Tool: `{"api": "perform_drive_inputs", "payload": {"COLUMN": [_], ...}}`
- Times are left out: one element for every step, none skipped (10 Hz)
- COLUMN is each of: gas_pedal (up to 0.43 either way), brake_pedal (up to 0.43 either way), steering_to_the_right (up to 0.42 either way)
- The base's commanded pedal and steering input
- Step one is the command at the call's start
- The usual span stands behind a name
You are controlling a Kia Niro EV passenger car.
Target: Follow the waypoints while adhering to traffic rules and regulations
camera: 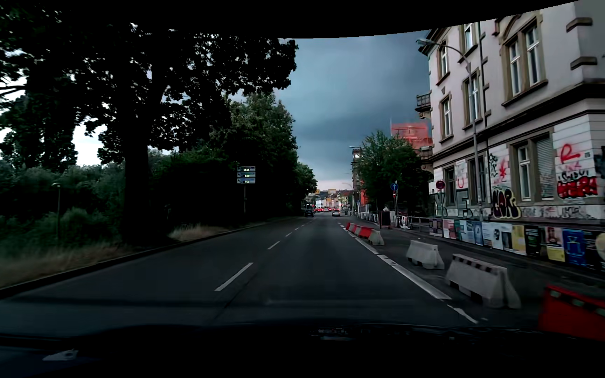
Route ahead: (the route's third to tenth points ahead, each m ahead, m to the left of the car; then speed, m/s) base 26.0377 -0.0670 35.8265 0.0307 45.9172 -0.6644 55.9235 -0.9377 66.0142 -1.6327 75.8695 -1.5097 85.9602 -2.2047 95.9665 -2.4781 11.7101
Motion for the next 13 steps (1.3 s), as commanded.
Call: {"api": "perform_drive_inputs", "payload": {"gas_pedal": [0.059, 0.047, 0.047, 0.047, 0.039, 0.039, 0.039, 0.039, 0.039, 0.039, 0.039, 0.039, 0.039], "brake_pedal": [0.000, 0.000, 0.000, 0.000, 0.000, 0.000, 0.000, 0.000, 0.000, 0.000, 0.000, 0.000, 0.000], "steering_to_the_right": [0.004, 0.004, 0.004, 0.005, 0.004, 0.004, 0.004, 0.004, 0.004, 0.004, 0.005, 0.004, 0.004]}}
